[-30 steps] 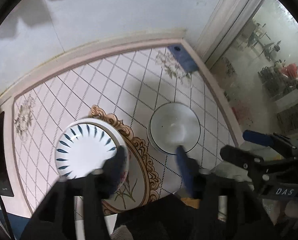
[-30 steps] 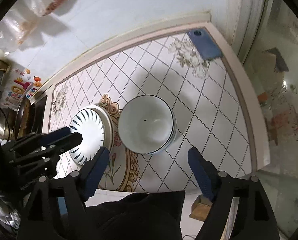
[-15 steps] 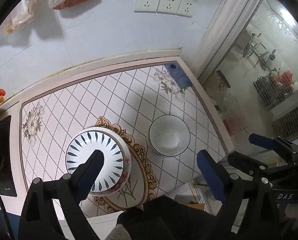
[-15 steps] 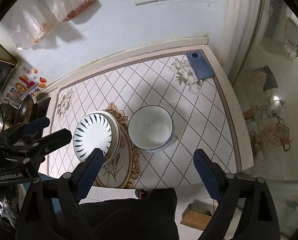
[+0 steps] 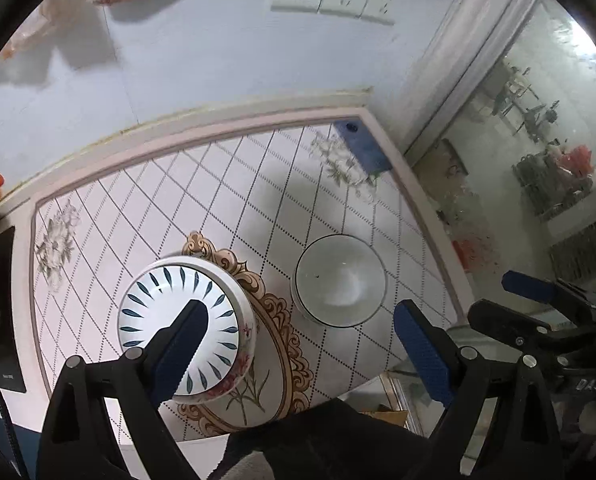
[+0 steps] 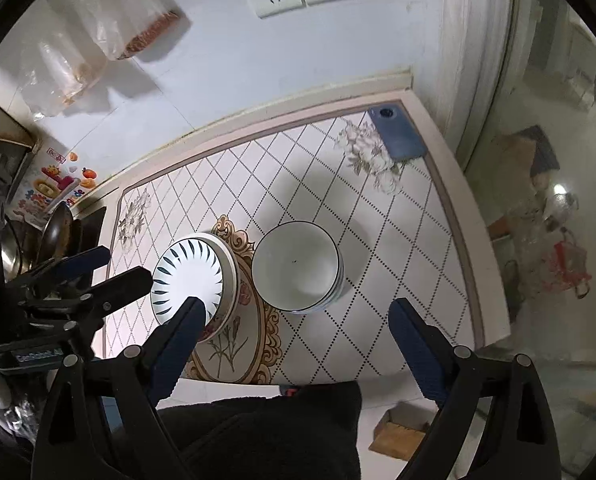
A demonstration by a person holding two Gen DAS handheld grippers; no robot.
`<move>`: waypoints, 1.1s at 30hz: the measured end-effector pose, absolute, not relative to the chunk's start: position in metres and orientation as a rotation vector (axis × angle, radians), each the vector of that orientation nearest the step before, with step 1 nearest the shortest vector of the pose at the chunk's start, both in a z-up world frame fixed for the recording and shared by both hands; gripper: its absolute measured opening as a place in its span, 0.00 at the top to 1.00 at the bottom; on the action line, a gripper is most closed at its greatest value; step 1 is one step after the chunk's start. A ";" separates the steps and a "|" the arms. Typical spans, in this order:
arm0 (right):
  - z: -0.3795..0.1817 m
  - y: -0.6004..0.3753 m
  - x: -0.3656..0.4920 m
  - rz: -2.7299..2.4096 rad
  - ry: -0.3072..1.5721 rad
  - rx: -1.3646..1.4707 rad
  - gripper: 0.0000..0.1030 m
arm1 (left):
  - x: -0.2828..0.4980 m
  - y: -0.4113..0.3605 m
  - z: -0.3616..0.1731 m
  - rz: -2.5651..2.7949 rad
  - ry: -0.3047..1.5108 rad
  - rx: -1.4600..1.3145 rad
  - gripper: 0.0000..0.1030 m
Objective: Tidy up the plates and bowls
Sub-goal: 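Move both grippers to the bowl stack and grip its rim, then lift the bowl stack and carry it over the plate stack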
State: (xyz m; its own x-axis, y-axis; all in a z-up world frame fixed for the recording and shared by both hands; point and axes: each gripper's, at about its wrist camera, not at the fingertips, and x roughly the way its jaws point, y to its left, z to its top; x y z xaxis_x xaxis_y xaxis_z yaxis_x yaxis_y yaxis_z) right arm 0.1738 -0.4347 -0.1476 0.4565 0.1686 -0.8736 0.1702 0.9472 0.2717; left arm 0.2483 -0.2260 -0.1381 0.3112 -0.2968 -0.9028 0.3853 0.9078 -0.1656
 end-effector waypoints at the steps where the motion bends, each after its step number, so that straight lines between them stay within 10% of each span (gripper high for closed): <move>1: -0.155 -0.438 0.179 0.005 1.112 0.359 0.08 | 0.252 -0.228 -0.145 -0.452 1.185 0.089 0.07; 26: -0.397 -0.481 0.280 0.208 1.344 0.776 0.08 | 0.344 -0.278 -0.328 -0.521 1.580 0.005 0.09; 33: -0.425 -0.474 0.290 0.232 1.360 0.837 0.16 | 0.346 -0.285 -0.342 -0.572 1.617 -0.023 0.39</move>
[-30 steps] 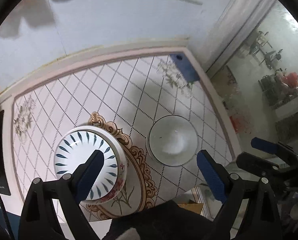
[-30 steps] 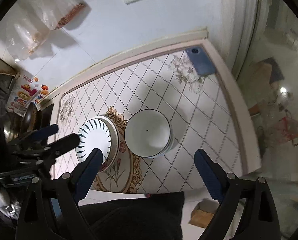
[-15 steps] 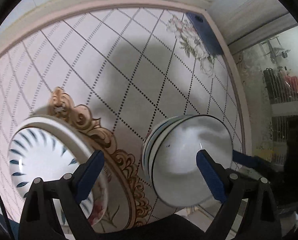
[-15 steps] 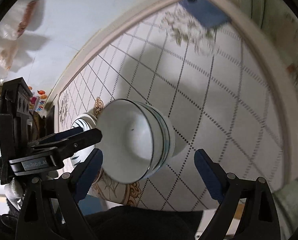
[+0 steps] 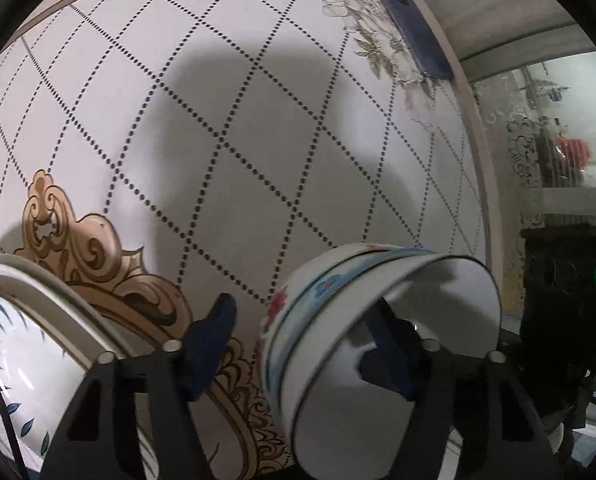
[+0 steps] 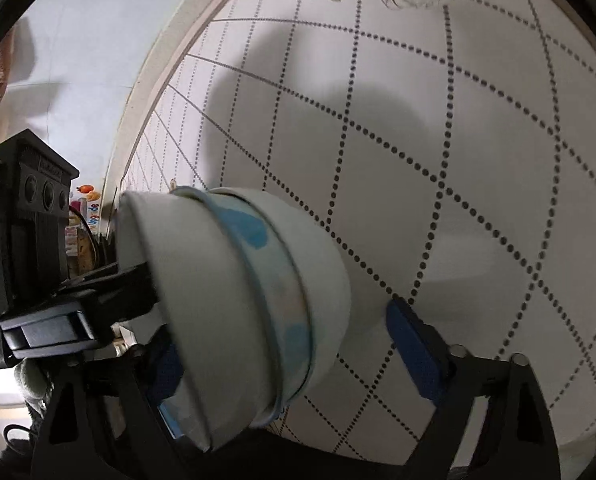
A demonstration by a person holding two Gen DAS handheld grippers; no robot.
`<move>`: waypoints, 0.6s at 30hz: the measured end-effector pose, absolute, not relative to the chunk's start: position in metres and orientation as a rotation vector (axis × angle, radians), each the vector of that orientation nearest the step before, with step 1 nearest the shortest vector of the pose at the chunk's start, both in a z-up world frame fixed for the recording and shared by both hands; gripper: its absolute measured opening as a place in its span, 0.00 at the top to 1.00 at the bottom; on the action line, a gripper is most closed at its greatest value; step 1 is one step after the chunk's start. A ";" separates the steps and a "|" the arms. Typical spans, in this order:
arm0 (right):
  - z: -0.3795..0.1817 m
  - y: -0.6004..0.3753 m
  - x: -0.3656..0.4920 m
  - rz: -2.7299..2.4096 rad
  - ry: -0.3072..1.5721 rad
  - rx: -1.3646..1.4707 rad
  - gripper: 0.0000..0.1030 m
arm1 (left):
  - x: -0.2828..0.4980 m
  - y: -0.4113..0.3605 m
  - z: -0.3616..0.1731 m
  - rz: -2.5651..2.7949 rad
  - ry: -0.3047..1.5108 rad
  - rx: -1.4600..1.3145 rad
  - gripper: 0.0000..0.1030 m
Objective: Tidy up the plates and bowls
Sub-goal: 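Lift the bowl stack and carry it over the plate stack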
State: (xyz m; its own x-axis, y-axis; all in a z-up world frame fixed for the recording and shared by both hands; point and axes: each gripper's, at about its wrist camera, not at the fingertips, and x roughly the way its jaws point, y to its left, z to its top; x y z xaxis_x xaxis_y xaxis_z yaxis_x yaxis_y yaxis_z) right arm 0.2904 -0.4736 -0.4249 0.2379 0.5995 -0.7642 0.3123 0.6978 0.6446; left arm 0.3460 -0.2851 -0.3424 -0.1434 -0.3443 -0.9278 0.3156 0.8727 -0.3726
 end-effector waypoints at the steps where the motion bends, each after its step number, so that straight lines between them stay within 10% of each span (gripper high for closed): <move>1: -0.424 -0.473 0.292 0.248 1.347 0.846 0.29 | 0.345 -0.286 -0.342 -0.586 1.614 -0.028 0.43; 18: -0.427 -0.453 0.304 0.214 1.343 0.855 0.36 | 0.342 -0.287 -0.333 -0.550 1.580 -0.016 0.50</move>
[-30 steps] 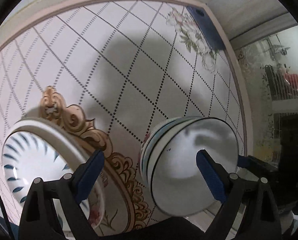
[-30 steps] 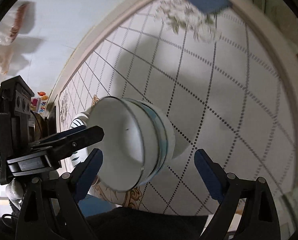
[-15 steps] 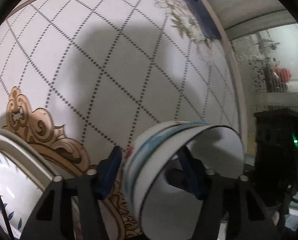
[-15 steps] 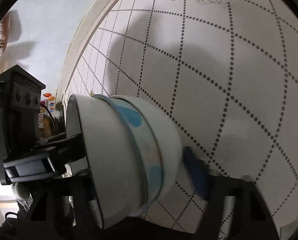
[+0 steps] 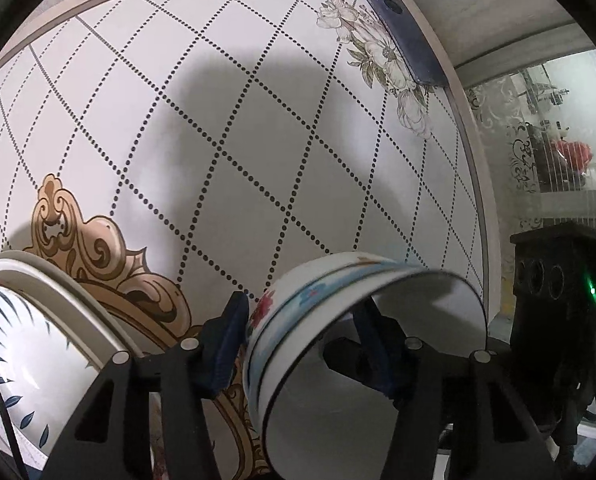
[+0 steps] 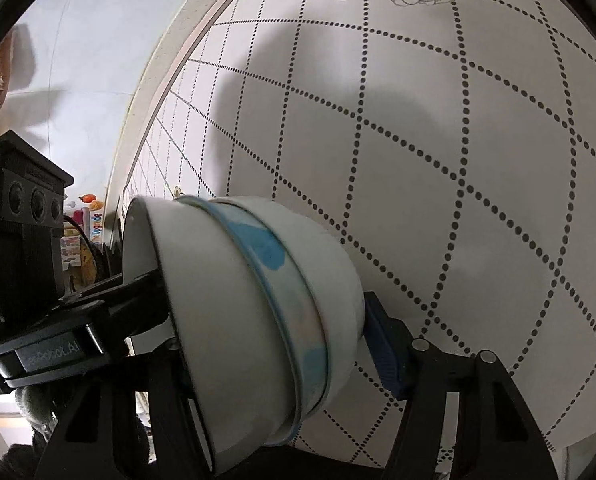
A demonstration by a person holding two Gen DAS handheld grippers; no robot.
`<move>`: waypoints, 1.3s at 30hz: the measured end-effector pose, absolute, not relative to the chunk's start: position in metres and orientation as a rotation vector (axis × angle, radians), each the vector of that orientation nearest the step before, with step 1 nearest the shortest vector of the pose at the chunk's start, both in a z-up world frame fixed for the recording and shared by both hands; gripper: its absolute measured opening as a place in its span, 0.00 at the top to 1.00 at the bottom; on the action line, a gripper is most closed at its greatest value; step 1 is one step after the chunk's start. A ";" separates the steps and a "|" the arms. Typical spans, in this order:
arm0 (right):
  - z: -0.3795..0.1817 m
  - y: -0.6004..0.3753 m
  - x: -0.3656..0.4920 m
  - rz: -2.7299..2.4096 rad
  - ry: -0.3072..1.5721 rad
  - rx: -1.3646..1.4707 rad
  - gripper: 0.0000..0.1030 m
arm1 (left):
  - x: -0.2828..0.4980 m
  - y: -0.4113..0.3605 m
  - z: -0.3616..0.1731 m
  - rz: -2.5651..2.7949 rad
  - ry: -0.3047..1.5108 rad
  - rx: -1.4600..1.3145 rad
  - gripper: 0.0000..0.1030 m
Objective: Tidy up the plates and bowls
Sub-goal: 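Lift the bowl stack and carry it over the plate stack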
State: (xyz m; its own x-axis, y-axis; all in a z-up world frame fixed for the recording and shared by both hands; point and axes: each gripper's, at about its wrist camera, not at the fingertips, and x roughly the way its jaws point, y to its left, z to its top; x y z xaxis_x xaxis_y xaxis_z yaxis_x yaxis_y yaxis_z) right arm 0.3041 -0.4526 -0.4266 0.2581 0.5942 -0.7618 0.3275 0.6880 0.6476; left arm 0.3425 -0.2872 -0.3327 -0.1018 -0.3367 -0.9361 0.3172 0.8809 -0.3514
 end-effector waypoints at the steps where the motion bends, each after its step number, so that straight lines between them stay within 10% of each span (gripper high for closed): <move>1: -0.425 -0.451 0.305 0.216 1.344 0.849 0.36 | 0.342 -0.286 -0.331 -0.549 1.579 -0.011 0.50; 39: -0.385 -0.244 0.390 0.647 1.516 0.554 0.36 | 0.341 -0.059 -0.289 -0.126 1.484 -0.349 0.50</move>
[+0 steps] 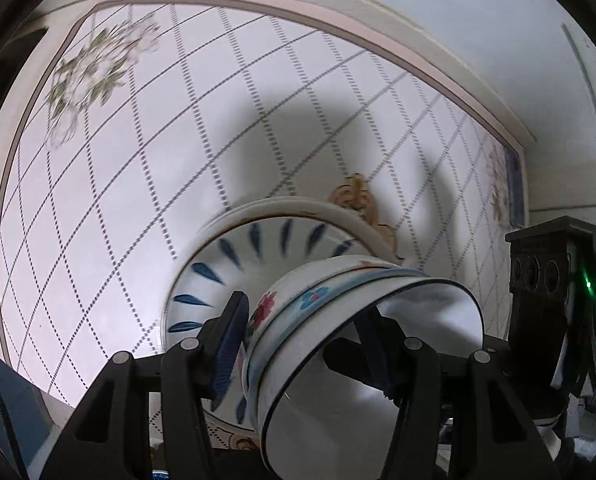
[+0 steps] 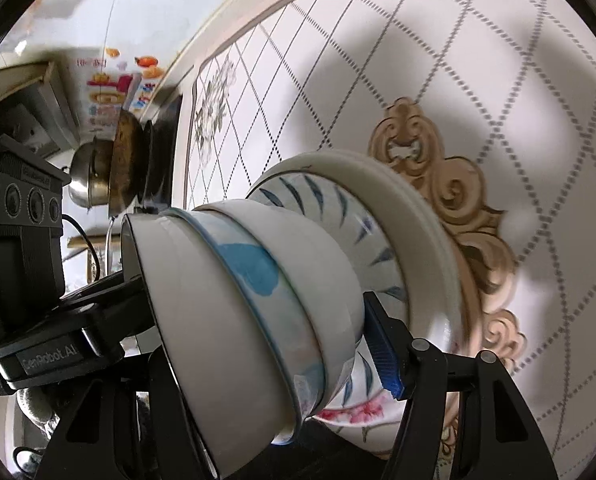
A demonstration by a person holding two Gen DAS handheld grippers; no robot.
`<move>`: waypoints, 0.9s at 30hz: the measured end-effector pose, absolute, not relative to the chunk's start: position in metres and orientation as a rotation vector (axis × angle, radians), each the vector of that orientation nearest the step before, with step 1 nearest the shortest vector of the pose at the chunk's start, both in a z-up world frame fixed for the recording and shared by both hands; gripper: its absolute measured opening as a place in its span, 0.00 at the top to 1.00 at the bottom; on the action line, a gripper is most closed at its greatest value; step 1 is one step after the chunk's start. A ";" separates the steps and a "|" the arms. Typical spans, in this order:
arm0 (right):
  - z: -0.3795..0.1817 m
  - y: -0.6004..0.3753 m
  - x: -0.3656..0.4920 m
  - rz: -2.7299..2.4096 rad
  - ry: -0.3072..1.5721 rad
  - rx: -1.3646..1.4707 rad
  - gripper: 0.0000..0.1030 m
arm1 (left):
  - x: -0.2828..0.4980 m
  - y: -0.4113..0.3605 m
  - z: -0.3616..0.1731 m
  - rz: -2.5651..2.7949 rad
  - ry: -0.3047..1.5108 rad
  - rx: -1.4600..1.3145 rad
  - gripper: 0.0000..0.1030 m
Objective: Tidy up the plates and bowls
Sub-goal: 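Lift the bowl stack and carry it over the plate stack, then lower the bowl stack onto the blue-striped plate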
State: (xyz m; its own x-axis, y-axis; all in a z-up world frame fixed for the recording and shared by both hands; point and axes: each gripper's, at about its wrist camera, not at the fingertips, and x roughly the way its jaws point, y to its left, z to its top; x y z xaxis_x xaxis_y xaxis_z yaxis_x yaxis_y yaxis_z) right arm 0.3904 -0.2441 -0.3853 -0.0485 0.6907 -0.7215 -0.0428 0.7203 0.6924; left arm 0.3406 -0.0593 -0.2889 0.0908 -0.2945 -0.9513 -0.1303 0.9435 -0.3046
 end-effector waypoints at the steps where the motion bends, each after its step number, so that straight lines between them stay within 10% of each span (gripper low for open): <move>1: -0.388 -0.239 0.392 0.648 1.521 0.547 0.36 | 0.340 -0.055 -0.292 -0.118 1.488 -0.357 0.50; 27: -0.398 -0.215 0.393 0.586 1.538 0.491 0.37 | 0.343 -0.046 -0.297 -0.100 1.467 -0.275 0.50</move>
State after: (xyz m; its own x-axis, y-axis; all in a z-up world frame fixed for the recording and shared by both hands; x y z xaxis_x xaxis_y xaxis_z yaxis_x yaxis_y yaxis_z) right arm 0.3925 -0.2148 -0.3984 -0.0530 0.6307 -0.7743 -0.0441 0.7731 0.6327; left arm 0.3433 -0.0460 -0.2970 0.1060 -0.2338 -0.9665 -0.1002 0.9645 -0.2443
